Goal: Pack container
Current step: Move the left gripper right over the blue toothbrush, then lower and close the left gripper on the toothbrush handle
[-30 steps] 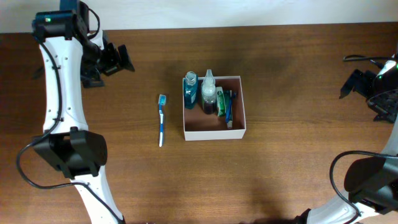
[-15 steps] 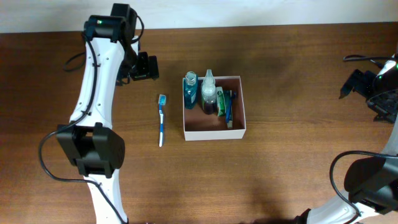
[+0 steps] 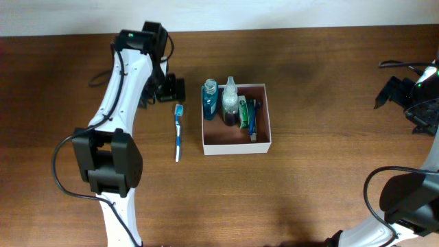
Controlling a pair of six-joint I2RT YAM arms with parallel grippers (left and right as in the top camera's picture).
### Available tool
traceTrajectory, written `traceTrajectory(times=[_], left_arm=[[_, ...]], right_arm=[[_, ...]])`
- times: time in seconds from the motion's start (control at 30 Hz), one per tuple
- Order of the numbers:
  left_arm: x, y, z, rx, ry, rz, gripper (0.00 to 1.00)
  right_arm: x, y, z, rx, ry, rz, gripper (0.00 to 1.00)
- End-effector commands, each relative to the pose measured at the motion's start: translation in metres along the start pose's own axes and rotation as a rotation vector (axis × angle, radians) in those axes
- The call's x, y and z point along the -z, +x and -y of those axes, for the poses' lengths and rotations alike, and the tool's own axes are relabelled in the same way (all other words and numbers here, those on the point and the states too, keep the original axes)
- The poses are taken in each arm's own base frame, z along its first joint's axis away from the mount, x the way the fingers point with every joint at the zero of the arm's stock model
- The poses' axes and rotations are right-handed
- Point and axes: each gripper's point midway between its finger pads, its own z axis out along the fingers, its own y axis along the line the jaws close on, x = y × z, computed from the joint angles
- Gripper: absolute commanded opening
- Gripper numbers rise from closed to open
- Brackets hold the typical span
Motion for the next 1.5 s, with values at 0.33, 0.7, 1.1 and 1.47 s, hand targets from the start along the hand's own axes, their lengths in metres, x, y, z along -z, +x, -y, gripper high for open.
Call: traceTrajectory(times=[0.33, 0.7, 1.1, 1.47], left_arm=[[-0.056, 0.041, -0.003, -0.019, -0.015, -0.155, 0.99], [-0.084, 0.049, 0.031, -0.102, -0.013, -0.124, 0.99], [-0.095, 0.052, 0.025, -0.042, -0.017, -0.131, 0.99], [-0.107, 0.053, 0.024, -0.041, -0.015, -0.125, 0.99]], right_arm=[[0.003, 0.001, 0.001, 0.006, 0.003, 0.012, 0.99], [0.003, 0.001, 0.001, 0.006, 0.003, 0.012, 0.99], [0.003, 0.001, 0.001, 0.006, 0.003, 0.012, 0.99], [0.003, 0.001, 0.001, 0.006, 0.003, 0.012, 0.99]])
